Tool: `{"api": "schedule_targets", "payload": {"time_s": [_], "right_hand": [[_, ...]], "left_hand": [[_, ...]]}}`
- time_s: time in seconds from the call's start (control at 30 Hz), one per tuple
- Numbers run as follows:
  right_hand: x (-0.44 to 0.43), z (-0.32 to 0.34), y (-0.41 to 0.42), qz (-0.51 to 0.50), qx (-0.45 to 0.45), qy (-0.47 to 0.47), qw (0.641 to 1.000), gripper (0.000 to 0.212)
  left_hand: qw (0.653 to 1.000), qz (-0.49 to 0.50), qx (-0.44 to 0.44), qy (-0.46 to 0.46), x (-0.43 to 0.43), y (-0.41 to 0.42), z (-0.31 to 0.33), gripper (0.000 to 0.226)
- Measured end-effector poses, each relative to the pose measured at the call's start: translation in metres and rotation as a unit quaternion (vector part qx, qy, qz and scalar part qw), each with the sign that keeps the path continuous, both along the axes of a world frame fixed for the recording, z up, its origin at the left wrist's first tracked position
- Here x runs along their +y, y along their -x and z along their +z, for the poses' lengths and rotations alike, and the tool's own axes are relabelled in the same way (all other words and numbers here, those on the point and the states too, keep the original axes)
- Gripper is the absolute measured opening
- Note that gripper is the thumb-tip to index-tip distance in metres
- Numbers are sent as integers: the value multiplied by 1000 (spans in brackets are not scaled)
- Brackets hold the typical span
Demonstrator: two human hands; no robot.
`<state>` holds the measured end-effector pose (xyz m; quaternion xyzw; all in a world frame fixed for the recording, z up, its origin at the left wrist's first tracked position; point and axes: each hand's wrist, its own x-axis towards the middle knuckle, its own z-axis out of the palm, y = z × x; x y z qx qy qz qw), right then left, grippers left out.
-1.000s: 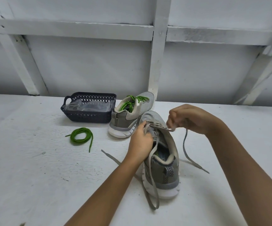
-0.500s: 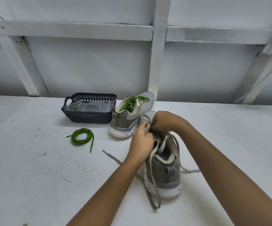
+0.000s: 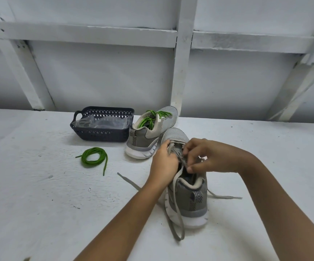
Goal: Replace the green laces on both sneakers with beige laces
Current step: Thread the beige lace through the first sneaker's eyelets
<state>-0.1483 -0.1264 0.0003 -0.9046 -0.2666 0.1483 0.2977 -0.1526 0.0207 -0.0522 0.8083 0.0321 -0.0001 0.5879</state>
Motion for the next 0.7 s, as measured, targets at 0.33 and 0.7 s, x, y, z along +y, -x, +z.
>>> {"api": "schedule_targets", "payload": {"time_s": [0.33,0.7], "right_hand": [[13,19,5,-219,65,-204,952,17],[60,61,-29,-205,329,-644,660,25]], "left_hand": [[1000,-20,7,6,4,1,1,49],[975,-164,-150,-3,1,16,29,20]]}}
